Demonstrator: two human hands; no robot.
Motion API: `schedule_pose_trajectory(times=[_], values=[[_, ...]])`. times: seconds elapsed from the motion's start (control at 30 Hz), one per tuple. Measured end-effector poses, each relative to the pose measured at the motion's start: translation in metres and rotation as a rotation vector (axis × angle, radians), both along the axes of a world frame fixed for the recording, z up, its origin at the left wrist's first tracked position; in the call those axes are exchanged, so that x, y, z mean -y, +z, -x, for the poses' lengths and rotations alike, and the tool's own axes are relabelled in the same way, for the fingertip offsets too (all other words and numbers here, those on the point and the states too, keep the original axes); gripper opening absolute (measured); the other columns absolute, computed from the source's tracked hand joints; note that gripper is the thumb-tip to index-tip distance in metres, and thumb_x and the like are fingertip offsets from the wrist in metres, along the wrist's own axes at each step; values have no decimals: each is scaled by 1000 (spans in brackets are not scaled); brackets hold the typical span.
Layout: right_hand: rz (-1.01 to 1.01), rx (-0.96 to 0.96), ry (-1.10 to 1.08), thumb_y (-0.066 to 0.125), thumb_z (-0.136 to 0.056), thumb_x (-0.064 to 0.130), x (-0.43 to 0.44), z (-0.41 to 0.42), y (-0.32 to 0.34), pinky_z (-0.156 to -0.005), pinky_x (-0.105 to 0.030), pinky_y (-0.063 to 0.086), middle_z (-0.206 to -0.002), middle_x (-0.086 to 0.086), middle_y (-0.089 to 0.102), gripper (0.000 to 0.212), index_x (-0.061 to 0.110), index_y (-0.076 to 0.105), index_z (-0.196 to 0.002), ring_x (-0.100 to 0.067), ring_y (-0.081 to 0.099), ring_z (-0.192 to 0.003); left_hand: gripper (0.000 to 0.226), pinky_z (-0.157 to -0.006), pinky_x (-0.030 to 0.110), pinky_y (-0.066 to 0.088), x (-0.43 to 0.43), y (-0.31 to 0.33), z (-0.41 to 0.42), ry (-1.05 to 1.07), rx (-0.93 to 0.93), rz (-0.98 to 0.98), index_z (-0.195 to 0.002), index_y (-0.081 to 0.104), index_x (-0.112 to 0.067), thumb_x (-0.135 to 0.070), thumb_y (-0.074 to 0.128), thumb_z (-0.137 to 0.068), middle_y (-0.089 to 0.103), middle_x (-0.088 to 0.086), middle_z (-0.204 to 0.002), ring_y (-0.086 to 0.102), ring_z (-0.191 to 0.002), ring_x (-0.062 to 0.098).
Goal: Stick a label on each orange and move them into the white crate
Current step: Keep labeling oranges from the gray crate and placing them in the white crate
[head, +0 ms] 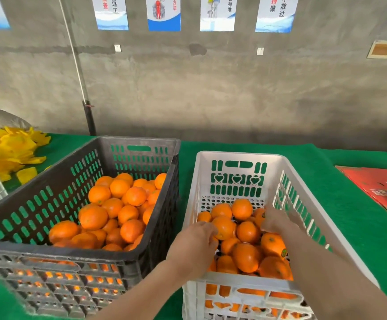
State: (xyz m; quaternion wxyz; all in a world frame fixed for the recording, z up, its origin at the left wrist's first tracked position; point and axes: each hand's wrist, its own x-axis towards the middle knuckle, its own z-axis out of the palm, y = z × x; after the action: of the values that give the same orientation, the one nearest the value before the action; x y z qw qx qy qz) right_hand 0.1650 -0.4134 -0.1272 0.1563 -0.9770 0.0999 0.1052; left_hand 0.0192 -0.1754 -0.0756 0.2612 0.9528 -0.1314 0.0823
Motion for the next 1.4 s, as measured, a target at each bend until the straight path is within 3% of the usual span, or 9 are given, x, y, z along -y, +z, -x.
schedule_pose_trajectory(times=[0.17,0.37,0.5,0.6,0.7,0.83,0.97,1.17,1.4], values=[[-51,155,-86,66,-86,23,-24,24,38,-112,-56,24,-154,-21,20,91,16,3,-151,-39,21,-140,26,-83,30,49,-1,9,4,1,-13,45,-120,59,-18,-20,48,-96,62,0,-110,57,-91,15],[-703,1084,470,58,-88,14,-98,145,111,-72,-11,47,-90,8,64,12,12,64,-98,-6,62,-86,21,-79,27,44,-1,11,12,28,65,115,-106,66,-10,-12,48,-95,64,3,-98,60,-92,22],[-625,648,829,52,-90,31,-116,246,61,-56,-17,42,-69,10,60,24,17,63,-74,-3,53,-63,20,-81,23,43,-9,8,33,103,158,368,-101,67,-4,-1,50,-93,63,7,-99,56,-91,17],[-233,26,816,48,-94,40,-116,262,0,-86,-32,47,-106,-3,65,35,13,66,-105,-13,57,-97,19,-84,22,46,-21,2,59,129,189,489,-106,65,0,3,52,-92,63,10,-103,59,-95,19],[32,-215,725,48,-93,51,-117,259,-43,-103,-36,37,-135,-10,47,59,8,49,-133,-27,42,-125,20,-85,27,50,-27,-3,89,112,273,554,-105,64,0,6,50,-92,61,5,-100,61,-96,20],[114,-214,637,59,-80,59,-124,257,-71,-83,-34,40,-116,-8,51,62,8,52,-113,-27,48,-109,25,-81,20,51,-40,-29,126,137,272,532,-103,64,-5,9,49,-90,59,-9,-94,61,-90,10],[73,-104,593,66,-82,39,-125,261,-69,-73,-30,39,-95,-4,51,32,12,52,-91,-25,55,-92,26,-87,22,51,-52,-69,151,357,-270,537,-109,64,-12,1,47,-94,66,-3,-97,64,-95,16],[-453,14,615,70,-84,21,-110,264,-42,-76,-31,43,-85,-2,55,15,12,58,-81,-18,53,-81,29,-92,33,52,-40,-73,153,458,-874,757,-116,61,-1,-20,55,-96,70,14,-107,66,-100,25],[-365,356,534,69,-84,27,-111,283,-38,-88,-22,36,-104,4,55,23,16,59,-101,-11,46,-101,14,-66,33,59,-35,-75,148,443,-819,886,-87,69,3,-11,68,-87,73,17,-80,71,-70,26]])
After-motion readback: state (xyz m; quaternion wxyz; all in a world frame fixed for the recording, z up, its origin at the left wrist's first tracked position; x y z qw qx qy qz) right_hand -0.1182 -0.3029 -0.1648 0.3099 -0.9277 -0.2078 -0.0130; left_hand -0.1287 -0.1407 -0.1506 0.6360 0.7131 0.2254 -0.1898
